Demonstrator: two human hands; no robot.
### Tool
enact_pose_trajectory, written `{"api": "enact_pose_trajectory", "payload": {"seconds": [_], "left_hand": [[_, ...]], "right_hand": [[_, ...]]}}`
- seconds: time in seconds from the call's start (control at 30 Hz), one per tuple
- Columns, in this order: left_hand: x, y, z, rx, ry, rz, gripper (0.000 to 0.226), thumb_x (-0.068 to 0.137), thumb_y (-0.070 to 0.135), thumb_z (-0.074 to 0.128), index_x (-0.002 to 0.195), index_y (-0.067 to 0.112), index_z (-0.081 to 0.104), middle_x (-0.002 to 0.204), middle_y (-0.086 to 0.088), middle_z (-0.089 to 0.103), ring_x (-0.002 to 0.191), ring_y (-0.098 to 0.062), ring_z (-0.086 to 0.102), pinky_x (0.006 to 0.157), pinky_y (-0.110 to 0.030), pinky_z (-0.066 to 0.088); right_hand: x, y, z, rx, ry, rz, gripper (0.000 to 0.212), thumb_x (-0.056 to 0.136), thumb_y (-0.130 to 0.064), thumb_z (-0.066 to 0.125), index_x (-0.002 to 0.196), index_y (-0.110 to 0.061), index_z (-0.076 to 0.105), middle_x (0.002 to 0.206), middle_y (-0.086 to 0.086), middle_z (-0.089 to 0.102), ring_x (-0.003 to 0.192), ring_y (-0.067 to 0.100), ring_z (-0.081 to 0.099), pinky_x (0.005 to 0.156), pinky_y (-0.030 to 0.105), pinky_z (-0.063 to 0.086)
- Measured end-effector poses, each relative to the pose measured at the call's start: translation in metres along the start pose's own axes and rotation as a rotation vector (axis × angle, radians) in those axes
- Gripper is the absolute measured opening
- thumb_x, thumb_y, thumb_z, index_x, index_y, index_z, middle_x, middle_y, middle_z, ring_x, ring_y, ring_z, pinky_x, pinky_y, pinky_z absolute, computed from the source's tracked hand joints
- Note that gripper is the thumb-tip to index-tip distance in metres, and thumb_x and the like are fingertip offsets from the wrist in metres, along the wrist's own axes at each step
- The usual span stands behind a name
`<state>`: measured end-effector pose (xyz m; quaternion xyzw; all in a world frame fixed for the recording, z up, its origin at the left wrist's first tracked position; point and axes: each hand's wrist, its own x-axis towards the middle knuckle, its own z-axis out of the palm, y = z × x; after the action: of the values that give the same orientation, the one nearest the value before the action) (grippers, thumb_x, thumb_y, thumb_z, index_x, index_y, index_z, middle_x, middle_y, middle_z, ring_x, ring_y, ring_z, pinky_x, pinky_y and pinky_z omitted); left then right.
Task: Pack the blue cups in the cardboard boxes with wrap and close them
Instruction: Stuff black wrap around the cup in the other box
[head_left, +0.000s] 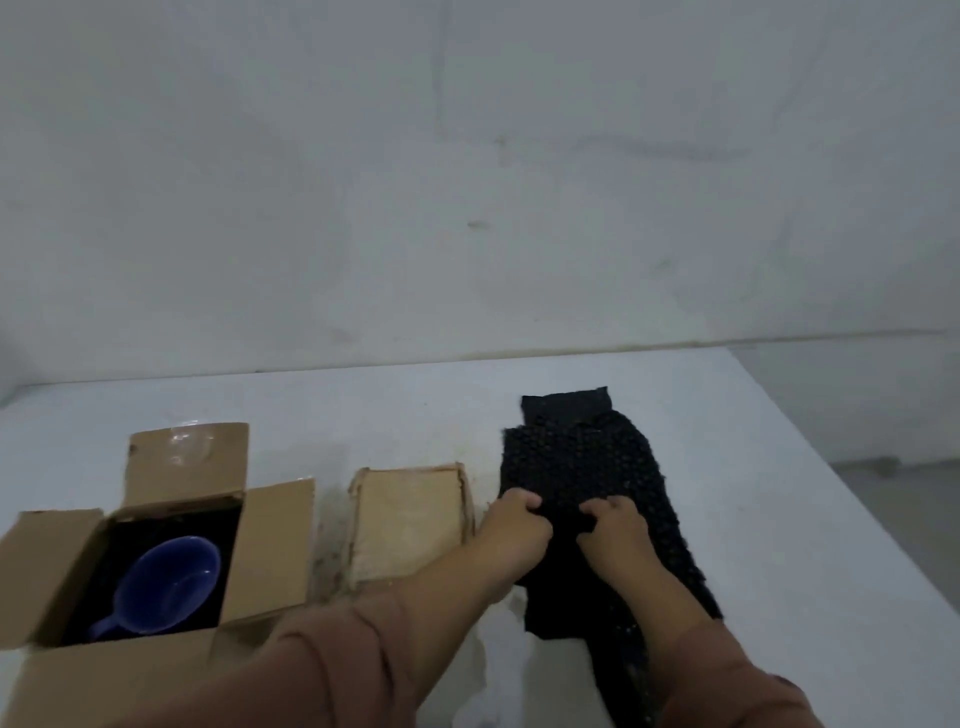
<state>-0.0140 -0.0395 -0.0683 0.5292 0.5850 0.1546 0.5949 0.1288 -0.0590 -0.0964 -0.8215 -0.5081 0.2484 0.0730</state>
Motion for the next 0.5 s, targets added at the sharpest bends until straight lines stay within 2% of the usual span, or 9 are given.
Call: {"api": "enact_pose_trajectory", "payload": {"seconds": [0.1,0.17,0.23,0.3,0.33,0.43,0.47,0.5], "left_hand": [[0.022,-0.003,0.02,-0.043,0.142,-0.194,0.044,0.086,0.008,0.048,0.129,0.006,0.04,0.124,-0.017,0.05,0.082,-0.021,0.053,0.075,-0.032,0.045],[0.033,-0.002,0.025,-0.107,0.228,-0.273,0.047,0.085,0.01,0.051,0.13,0.005,0.037,0.118,-0.017,0.051,0.095,-0.029,0.055,0.082,-0.037,0.049],[0.042,0.003,0.03,-0.243,0.219,-0.313,0.045,0.085,0.014,0.058,0.125,0.003,0.043,0.104,-0.015,0.057,0.094,-0.032,0.059,0.082,-0.041,0.054],[0.048,0.009,0.033,-0.322,0.193,-0.334,0.048,0.086,0.021,0.064,0.126,0.0,0.048,0.111,-0.017,0.06,0.098,-0.035,0.059,0.086,-0.042,0.054],[0.05,0.011,0.033,-0.259,0.198,-0.34,0.052,0.087,0.028,0.064,0.128,0.0,0.049,0.119,-0.017,0.057,0.103,-0.035,0.057,0.09,-0.042,0.052],[0.059,0.011,0.031,0.156,0.236,-0.368,0.059,0.086,0.047,0.058,0.126,0.005,0.05,0.133,-0.019,0.038,0.117,-0.034,0.044,0.099,-0.04,0.044],[0.06,0.012,0.031,0.165,0.213,-0.356,0.054,0.086,0.046,0.06,0.121,0.004,0.053,0.13,-0.019,0.041,0.112,-0.033,0.047,0.096,-0.04,0.046],[0.061,0.012,0.032,0.109,0.186,-0.317,0.046,0.086,0.04,0.063,0.112,0.004,0.057,0.122,-0.02,0.05,0.098,-0.03,0.054,0.087,-0.04,0.051]], "right_hand": [[0.002,0.018,0.008,-0.066,-0.072,-0.041,0.051,0.09,-0.024,0.055,0.139,-0.023,0.04,0.152,0.013,0.017,0.133,0.032,0.024,0.111,0.035,0.025],[0.004,0.024,0.01,-0.068,-0.068,-0.085,0.052,0.09,-0.027,0.055,0.14,-0.024,0.039,0.152,0.012,0.016,0.133,0.031,0.023,0.111,0.034,0.024],[0.006,0.029,0.009,-0.05,-0.074,-0.107,0.052,0.09,-0.028,0.055,0.139,-0.025,0.04,0.152,0.01,0.017,0.134,0.029,0.022,0.111,0.033,0.025],[0.008,0.033,0.008,-0.035,-0.08,-0.125,0.051,0.089,-0.029,0.056,0.138,-0.025,0.042,0.151,0.01,0.018,0.134,0.029,0.022,0.11,0.033,0.026],[0.009,0.034,0.008,-0.028,-0.081,-0.133,0.051,0.089,-0.028,0.056,0.138,-0.025,0.043,0.151,0.01,0.018,0.134,0.029,0.022,0.11,0.032,0.026],[0.01,0.035,0.008,-0.036,-0.086,-0.148,0.049,0.09,-0.026,0.054,0.137,-0.025,0.044,0.151,0.011,0.019,0.133,0.03,0.023,0.11,0.031,0.026],[0.01,0.035,0.008,-0.041,-0.088,-0.151,0.048,0.09,-0.026,0.053,0.137,-0.026,0.044,0.151,0.012,0.019,0.133,0.031,0.024,0.109,0.031,0.026],[0.01,0.035,0.008,-0.042,-0.088,-0.153,0.048,0.09,-0.025,0.053,0.137,-0.026,0.044,0.151,0.012,0.02,0.132,0.032,0.024,0.109,0.032,0.027]]}}
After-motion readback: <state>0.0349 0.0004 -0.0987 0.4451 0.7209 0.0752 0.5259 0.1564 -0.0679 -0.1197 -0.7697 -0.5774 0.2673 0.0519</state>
